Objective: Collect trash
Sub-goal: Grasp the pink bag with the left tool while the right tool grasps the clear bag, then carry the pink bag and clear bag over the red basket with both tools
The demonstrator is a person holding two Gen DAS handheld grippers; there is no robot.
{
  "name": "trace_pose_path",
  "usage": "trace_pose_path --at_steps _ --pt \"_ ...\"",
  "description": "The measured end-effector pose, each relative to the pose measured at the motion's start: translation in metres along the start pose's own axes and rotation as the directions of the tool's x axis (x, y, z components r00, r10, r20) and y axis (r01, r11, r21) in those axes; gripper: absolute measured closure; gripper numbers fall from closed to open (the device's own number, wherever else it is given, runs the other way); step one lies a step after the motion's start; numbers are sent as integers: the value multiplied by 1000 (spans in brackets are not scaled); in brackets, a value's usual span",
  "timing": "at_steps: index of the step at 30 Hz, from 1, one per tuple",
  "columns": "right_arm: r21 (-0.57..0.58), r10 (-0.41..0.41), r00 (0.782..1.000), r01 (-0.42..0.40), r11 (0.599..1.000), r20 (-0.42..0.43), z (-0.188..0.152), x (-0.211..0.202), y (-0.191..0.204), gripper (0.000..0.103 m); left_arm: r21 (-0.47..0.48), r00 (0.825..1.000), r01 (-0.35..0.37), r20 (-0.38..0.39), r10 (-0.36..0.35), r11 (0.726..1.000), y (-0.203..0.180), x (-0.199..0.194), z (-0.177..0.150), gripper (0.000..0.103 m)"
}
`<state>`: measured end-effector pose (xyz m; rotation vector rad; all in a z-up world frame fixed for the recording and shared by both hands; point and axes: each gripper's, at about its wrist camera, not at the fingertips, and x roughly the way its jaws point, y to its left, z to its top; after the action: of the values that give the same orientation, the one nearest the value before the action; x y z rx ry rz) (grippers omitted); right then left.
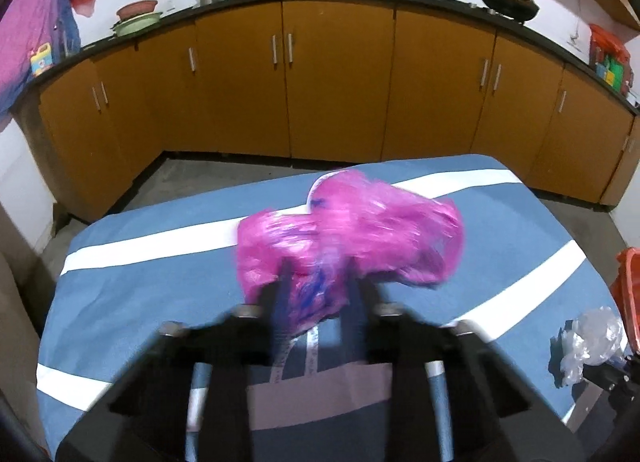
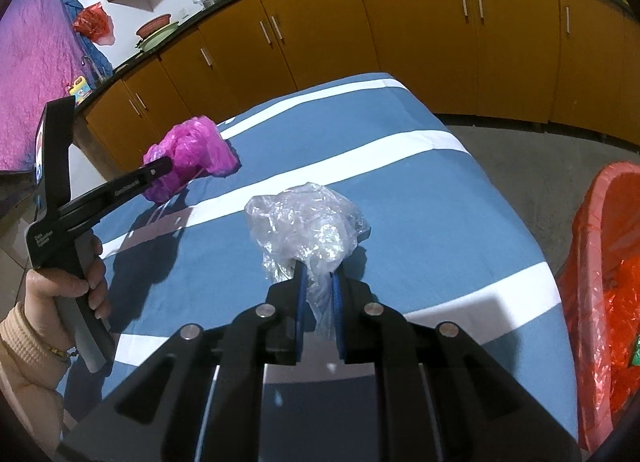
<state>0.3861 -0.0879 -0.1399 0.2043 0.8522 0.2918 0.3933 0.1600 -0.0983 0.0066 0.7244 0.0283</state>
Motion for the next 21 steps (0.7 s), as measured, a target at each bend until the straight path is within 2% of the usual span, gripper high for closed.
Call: trace_pose_path --at_steps 5,12,18,21 --pt "-4 1 1000 -1 1000 22 1 -18 0 90 -59 1000 -4 22 6 998 3 -22 -10 93" --pt "-2 9 997 -9 1000 79 1 -64 -8 90 -91 995 74 66 -68 993 -12 -82 -20 93" --pt "5 -20 988 20 1000 154 -9 -125 -29 90 -59 980 159 126 -151 985 -53 -141 -27 93" --pt "2 -62 977 63 998 202 -17 -162 -45 90 -42 968 209 148 -201 977 -76 -163 -28 93"
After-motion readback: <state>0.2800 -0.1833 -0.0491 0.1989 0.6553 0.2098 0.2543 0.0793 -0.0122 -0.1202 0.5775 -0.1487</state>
